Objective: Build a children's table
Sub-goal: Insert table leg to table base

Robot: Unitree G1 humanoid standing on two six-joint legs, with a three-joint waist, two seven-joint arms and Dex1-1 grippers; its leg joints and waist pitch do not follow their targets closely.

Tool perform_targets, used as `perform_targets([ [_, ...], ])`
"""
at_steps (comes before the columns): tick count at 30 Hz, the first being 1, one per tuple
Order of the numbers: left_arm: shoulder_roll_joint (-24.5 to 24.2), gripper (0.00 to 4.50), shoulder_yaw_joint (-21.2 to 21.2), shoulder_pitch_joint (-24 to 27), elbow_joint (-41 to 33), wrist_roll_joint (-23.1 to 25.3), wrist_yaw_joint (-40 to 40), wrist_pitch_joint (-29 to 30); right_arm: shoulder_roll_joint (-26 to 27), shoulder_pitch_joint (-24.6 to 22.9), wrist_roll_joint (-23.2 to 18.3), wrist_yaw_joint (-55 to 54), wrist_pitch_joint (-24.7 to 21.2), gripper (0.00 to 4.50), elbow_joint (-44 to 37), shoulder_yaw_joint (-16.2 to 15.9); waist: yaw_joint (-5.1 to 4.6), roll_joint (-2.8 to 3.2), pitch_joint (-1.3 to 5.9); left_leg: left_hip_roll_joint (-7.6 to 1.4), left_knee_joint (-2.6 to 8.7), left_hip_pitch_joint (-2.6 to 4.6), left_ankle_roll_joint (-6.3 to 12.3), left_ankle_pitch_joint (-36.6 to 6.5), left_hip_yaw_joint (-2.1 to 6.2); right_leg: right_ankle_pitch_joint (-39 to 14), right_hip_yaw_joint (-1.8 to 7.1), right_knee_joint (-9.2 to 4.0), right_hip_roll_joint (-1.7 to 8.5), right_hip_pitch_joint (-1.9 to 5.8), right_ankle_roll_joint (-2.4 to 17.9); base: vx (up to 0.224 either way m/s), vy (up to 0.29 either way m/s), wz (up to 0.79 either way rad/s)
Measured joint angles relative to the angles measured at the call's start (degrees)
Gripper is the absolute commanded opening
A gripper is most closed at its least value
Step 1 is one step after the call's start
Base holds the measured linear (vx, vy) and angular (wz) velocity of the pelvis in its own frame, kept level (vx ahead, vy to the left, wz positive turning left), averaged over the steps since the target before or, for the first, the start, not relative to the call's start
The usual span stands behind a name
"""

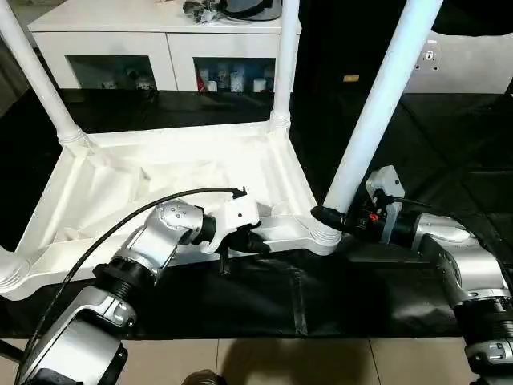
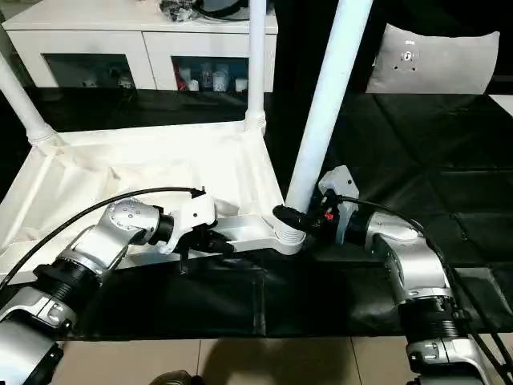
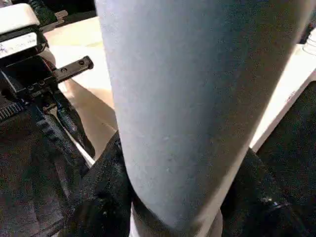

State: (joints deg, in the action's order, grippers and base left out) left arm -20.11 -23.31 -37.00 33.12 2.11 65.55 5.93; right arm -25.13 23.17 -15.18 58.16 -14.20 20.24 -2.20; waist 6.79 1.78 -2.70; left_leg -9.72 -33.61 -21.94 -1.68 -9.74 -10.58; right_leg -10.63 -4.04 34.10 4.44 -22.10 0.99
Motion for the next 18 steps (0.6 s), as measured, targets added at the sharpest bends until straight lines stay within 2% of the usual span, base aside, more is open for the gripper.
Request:
perform_targets([
  [9, -0.1, 0.00, 0.0, -0.1, 0.2, 0.0, 0.3, 0.0, 0.0, 0.6, 0.2, -0.3, 0.4, 1.88, 0.1, -0.7, -0.08, 0.06, 0.01, -0.02, 0.02, 0.01, 0.00, 0.0, 0.00, 0.0, -0.02, 0.01, 0.00, 0.00, 0.0, 0.000, 0.000, 0.00],
  [12, -0.6, 0.00, 0.5, -0.1, 0.2, -0.1, 0.0, 1.3, 2.1, 1.0, 1.3, -3.4, -0.7, 1.88, -0.1, -0.7, -0.41, 0.08, 0.03, -0.03, 0.01, 0.13, 0.00, 0.0, 0.00, 0.0, -0.01, 0.05, -0.02, 0.04, 0.0, 0.000, 0.000, 0.00],
  [13, -0.5, 0.00, 0.6, 0.0, 0.1, -0.1, -0.4, 2.1, 2.3, 1.0, 1.3, -4.4, -1.1, 1.88, -0.3, -0.7, -0.48, 0.09, 0.03, -0.03, 0.01, 0.20, -0.01, 0.0, 0.00, 0.0, -0.01, 0.04, -0.02, 0.08, 0.1, 0.000, 0.000, 0.00],
  [16, 1.7, 0.00, 2.5, 1.7, -3.2, -0.1, -5.8, 9.7, 6.5, 0.8, 2.6, -14.1, -5.1, 1.88, -2.4, 0.3, -1.21, 0.27, -0.05, 0.01, 0.03, 0.80, -0.02, 0.0, 0.00, -0.1, 0.05, 0.04, -0.02, 0.54, -0.2, 0.000, 0.000, 0.00],
  [18, 3.7, 0.00, 3.4, 3.0, -5.7, 0.0, -9.4, 13.9, 8.5, 0.9, 3.3, -19.3, -7.5, 1.88, -3.4, 1.3, -1.66, 0.34, -0.04, 0.07, 0.04, 0.95, -0.03, 0.0, 0.00, -0.2, 0.12, -0.05, 0.01, 0.65, -0.3, 0.000, 0.000, 0.00],
])
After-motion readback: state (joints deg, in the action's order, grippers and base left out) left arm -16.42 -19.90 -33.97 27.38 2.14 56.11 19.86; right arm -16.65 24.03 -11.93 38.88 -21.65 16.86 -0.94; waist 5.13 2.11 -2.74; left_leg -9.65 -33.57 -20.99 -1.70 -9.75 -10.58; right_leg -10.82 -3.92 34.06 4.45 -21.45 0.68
